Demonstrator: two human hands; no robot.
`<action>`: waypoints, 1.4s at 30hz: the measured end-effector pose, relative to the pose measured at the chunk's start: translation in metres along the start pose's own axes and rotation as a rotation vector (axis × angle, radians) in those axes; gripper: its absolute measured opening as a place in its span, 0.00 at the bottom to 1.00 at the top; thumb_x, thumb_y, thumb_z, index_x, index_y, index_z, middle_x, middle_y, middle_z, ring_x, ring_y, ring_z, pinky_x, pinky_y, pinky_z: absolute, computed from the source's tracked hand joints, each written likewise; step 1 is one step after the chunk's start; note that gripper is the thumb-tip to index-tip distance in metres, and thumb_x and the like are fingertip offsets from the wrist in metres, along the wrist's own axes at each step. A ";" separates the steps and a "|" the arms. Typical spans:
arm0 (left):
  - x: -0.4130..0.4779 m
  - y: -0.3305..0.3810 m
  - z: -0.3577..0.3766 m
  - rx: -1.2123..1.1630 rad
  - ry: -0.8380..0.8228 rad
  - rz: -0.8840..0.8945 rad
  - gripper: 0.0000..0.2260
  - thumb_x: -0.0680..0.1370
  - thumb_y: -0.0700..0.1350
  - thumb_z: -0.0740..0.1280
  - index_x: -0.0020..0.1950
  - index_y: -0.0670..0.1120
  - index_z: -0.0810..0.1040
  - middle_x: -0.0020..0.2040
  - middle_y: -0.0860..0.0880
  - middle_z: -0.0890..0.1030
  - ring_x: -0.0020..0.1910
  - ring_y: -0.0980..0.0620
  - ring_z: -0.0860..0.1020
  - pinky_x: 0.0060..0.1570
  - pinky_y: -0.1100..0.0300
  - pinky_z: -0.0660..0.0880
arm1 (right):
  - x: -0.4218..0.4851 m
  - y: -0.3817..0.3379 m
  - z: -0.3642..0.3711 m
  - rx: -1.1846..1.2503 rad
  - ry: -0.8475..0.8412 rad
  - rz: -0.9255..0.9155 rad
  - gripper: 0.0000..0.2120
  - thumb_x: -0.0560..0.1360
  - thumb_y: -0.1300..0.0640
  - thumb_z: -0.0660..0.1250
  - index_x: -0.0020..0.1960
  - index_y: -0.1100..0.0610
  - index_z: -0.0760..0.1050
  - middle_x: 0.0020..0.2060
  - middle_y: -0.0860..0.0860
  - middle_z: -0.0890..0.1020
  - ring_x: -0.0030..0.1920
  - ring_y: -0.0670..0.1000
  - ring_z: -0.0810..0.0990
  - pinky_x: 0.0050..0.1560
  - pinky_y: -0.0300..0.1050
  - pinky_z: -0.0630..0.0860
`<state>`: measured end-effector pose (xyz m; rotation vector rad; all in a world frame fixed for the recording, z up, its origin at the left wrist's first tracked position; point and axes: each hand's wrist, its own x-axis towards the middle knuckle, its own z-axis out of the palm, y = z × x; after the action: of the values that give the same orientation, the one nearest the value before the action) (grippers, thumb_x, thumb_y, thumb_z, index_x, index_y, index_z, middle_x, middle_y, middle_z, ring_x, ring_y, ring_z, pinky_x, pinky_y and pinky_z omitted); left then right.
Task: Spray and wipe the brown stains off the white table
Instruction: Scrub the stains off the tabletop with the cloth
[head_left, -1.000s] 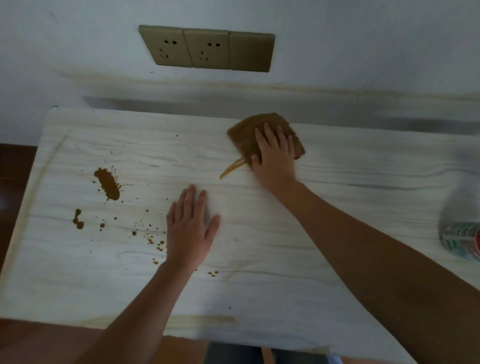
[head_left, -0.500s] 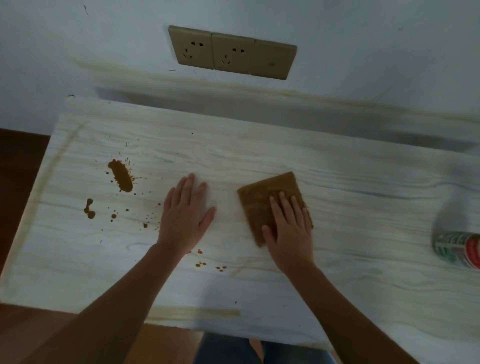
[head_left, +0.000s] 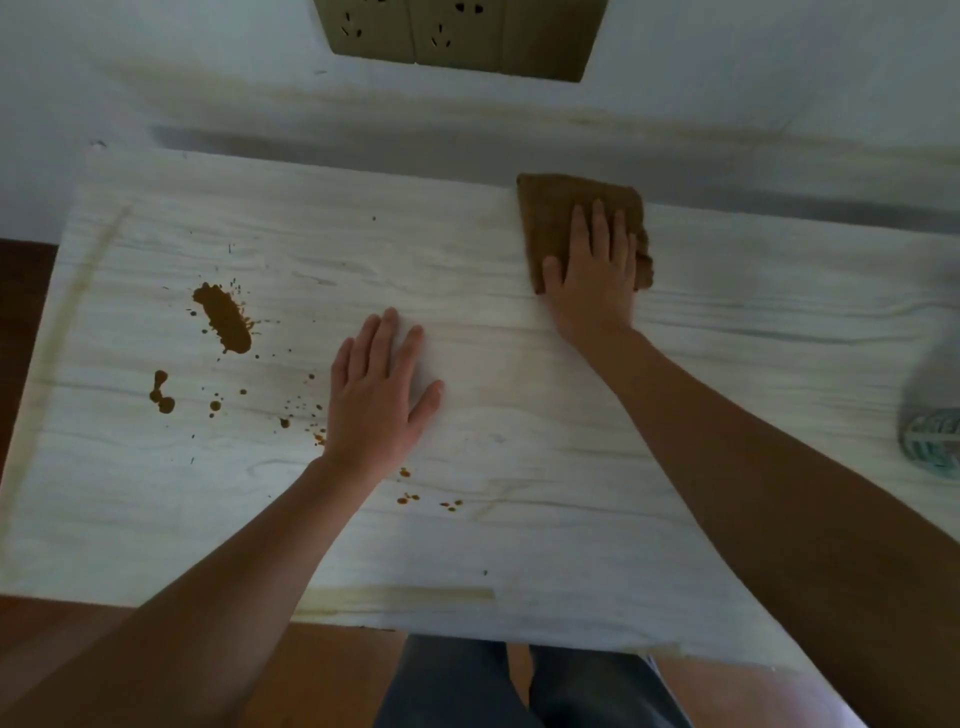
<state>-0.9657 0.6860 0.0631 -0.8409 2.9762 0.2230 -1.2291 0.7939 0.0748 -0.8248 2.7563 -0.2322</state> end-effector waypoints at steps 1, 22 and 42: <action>0.000 0.000 0.000 0.000 0.001 -0.003 0.30 0.82 0.63 0.53 0.80 0.48 0.61 0.82 0.42 0.59 0.81 0.41 0.56 0.78 0.45 0.54 | -0.012 0.002 0.001 0.002 -0.002 -0.020 0.33 0.82 0.45 0.54 0.82 0.57 0.50 0.81 0.56 0.51 0.81 0.60 0.47 0.80 0.57 0.43; 0.001 0.000 0.002 -0.001 0.014 -0.024 0.31 0.82 0.63 0.52 0.81 0.48 0.60 0.82 0.42 0.57 0.81 0.42 0.54 0.78 0.46 0.50 | -0.069 -0.005 0.001 0.055 -0.077 -0.153 0.29 0.82 0.48 0.59 0.80 0.53 0.58 0.80 0.55 0.56 0.81 0.60 0.49 0.79 0.57 0.43; 0.000 0.002 -0.003 -0.036 -0.017 -0.028 0.31 0.82 0.62 0.53 0.82 0.48 0.59 0.83 0.43 0.55 0.82 0.44 0.52 0.79 0.44 0.51 | -0.099 -0.038 0.011 0.072 -0.067 -0.307 0.29 0.80 0.53 0.61 0.79 0.56 0.61 0.80 0.55 0.59 0.80 0.57 0.54 0.79 0.57 0.49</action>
<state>-0.9666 0.6877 0.0667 -0.8793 2.9510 0.2817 -1.1264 0.8172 0.0921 -1.2101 2.5339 -0.3512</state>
